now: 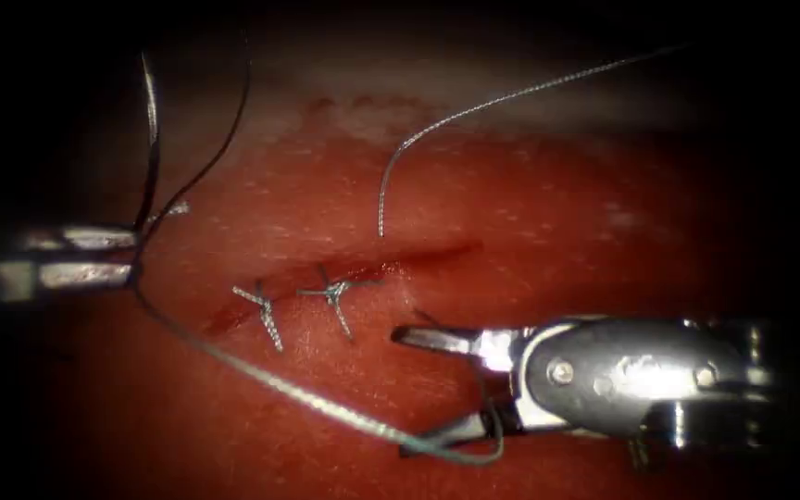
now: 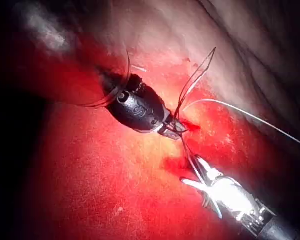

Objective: Wound Closure

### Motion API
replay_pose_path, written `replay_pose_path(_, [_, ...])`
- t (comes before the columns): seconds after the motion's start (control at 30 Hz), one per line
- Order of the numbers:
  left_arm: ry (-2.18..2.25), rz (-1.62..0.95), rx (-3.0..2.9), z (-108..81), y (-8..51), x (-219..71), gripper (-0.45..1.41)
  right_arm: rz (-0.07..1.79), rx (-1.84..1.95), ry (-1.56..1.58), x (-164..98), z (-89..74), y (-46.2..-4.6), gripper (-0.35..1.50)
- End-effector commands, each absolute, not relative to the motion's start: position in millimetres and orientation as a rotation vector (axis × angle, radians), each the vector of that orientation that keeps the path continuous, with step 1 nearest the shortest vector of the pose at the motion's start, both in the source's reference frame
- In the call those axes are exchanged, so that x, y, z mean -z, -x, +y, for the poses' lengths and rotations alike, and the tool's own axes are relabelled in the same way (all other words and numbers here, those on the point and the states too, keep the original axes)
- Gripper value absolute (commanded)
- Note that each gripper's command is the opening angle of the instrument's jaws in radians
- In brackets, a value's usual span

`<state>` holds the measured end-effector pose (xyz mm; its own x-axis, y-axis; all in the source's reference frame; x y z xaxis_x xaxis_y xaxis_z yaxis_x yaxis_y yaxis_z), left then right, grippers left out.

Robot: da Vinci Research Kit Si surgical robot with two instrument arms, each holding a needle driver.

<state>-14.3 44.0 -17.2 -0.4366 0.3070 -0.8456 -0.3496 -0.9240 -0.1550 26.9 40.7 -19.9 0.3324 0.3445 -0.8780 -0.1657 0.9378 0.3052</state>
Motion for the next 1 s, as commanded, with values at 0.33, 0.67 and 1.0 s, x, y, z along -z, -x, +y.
replay_pose_path(0.33, [1.387, 0.056, -2.375, 43.4, 14.7, 16.5, -0.35, 1.143, -0.327, -0.109, 10.7, 40.6, -27.3, 1.26])
replay_pose_path(0.67, [1.385, 0.054, -2.378, 43.3, 14.7, 16.6, -0.35, 1.12, -0.299, -0.228, 11.3, 40.0, -25.6, -0.35])
replay_pose_path(1.0, [1.384, 0.049, -2.381, 43.3, 14.7, 16.6, -0.35, 1.138, -0.268, -0.314, 19.5, 36.1, -25.9, -0.35])
